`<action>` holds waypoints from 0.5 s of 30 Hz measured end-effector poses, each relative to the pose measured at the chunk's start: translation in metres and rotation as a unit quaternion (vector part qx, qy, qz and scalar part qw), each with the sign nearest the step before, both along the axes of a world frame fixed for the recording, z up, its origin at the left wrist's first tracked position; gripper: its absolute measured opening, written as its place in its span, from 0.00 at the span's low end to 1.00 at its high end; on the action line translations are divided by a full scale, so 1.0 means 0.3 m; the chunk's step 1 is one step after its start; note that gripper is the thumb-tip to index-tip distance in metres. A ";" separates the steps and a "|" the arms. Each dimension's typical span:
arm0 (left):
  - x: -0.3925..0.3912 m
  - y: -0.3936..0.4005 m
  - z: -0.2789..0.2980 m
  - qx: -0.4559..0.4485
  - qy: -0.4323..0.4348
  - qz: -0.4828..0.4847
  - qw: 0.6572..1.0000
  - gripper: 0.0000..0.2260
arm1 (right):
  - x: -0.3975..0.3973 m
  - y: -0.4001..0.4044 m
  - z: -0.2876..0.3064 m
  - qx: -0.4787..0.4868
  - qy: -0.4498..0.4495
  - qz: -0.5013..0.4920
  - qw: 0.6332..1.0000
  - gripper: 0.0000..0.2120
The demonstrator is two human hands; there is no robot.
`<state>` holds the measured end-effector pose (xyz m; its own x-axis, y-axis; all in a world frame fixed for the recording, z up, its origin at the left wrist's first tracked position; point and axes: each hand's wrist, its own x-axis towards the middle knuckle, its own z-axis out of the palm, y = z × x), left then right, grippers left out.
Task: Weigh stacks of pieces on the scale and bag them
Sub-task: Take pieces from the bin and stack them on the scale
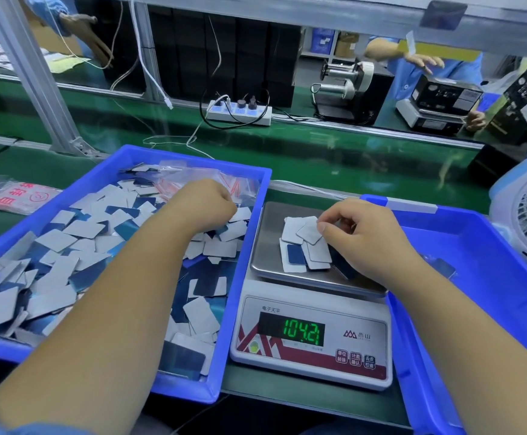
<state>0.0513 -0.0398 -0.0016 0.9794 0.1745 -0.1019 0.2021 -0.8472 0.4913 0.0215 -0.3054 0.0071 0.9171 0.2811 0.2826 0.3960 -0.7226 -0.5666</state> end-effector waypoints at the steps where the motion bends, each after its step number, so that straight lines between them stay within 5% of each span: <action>1: 0.003 0.000 -0.001 0.015 0.001 0.005 1.000 0.10 | 0.000 0.000 0.000 0.000 0.001 0.001 1.000 0.06; 6: 0.009 0.007 -0.003 0.046 0.014 0.022 0.999 0.10 | 0.003 -0.005 -0.002 0.006 -0.004 0.003 1.000 0.09; 15: -0.026 -0.095 0.018 -0.111 -0.143 -0.066 0.981 0.07 | 0.029 -0.037 0.000 -0.030 0.007 -0.017 0.999 0.07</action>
<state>0.0434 -0.0682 0.0037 0.9861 0.0489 0.1589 -0.0751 -0.7220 0.6878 0.0303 -0.3164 0.0071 0.9304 0.2652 0.2532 0.3625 -0.7681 -0.5278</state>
